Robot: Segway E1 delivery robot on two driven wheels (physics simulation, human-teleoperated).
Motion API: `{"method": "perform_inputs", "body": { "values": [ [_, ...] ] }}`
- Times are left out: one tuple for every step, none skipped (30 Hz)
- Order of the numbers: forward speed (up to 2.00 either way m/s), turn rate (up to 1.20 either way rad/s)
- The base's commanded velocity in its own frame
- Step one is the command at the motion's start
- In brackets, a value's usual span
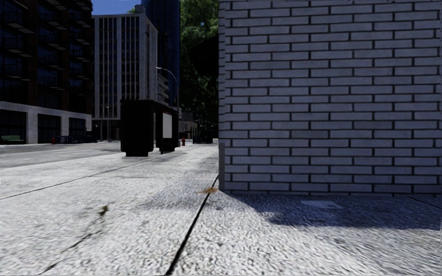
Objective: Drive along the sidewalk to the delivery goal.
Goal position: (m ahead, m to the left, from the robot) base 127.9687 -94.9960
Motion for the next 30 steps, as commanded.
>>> {"method": "perform_inputs", "body": {
  "values": [
    [1.56,0.36],
    [1.56,0.38],
    [1.56,0.38],
    [1.56,0.39],
    [1.56,0.40],
    [1.56,0.40],
    [1.56,0.44],
    [1.56,0.48],
    [1.56,0.50],
    [1.56,0.50],
    [1.56,0.50],
    [1.56,0.50],
    [1.56,0.50],
    [1.56,0.50],
    [1.56,0.50],
    [1.56,0.50],
    [1.56,0.50],
    [1.56,0.51],
    [1.56,0.52],
    [1.56,0.52],
    [1.56,0.52],
    [1.56,0.52],
    [1.56,0.52],
    [1.56,0.52],
    [1.56,0.52],
    [1.56,0.52],
    [1.57,0.52],
    [1.57,0.52],
    [1.57,0.52],
    [1.57,0.52]
  ]
}}
